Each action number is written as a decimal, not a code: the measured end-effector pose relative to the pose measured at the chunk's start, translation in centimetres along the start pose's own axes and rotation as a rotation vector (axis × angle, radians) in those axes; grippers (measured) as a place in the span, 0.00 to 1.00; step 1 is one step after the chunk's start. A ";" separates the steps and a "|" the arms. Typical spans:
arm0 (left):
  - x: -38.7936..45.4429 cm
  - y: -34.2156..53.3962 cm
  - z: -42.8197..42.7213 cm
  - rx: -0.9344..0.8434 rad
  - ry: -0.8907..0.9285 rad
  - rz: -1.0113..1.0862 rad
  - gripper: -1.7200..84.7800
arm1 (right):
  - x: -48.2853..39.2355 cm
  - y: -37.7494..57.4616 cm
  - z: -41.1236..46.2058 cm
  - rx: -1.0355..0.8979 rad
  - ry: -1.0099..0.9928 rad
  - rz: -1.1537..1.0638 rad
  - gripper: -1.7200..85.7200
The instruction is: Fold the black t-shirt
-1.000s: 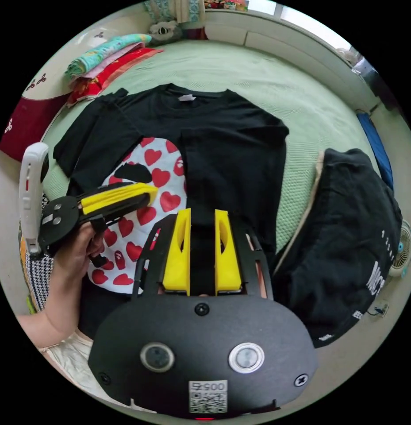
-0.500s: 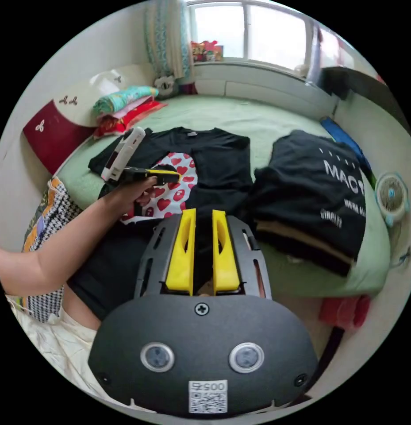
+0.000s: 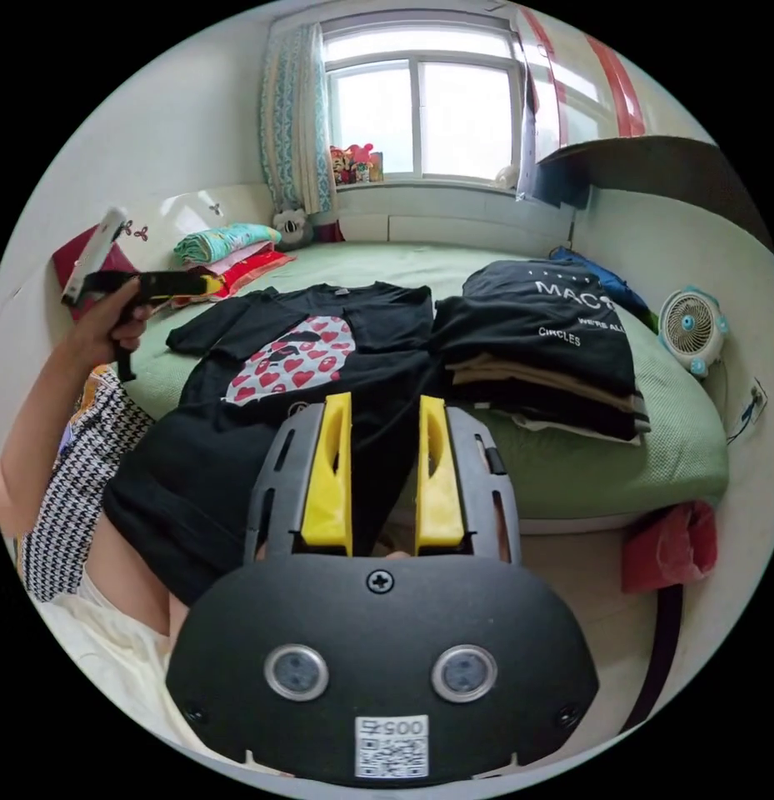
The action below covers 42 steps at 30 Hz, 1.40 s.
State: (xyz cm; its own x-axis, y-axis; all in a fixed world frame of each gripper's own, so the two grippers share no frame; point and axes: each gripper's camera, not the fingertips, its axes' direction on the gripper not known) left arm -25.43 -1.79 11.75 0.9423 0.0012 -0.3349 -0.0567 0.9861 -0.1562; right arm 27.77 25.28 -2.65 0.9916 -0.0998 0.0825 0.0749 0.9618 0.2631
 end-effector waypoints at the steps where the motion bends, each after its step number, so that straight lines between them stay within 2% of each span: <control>1: -1.3 2.0 -0.5 -0.004 -0.022 -0.023 0.06 | 0.1 0.9 0.0 -0.013 0.002 0.014 0.15; 7: -6.6 10.0 0.0 -0.076 -0.034 -0.177 0.13 | 0.9 5.0 0.7 -0.097 0.035 0.104 0.16; 18: -8.5 13.7 3.5 -0.171 -0.091 -0.229 0.20 | 2.0 7.5 3.1 -0.195 0.072 0.145 0.17; 30: -9.3 15.0 2.9 -0.207 -0.149 -0.232 0.15 | 2.3 9.7 7.1 -0.290 0.040 0.189 0.10; 42: -10.3 16.0 1.5 -0.202 -0.138 -0.254 0.15 | 2.1 11.3 8.5 -0.300 0.016 0.204 0.12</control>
State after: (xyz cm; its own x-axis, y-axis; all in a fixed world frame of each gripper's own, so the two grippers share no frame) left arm -35.55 14.23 14.04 0.9698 -0.2034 -0.1349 0.1338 0.9052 -0.4033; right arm 29.83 33.80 8.72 0.9907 0.1033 0.0886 -0.0990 0.9938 -0.0515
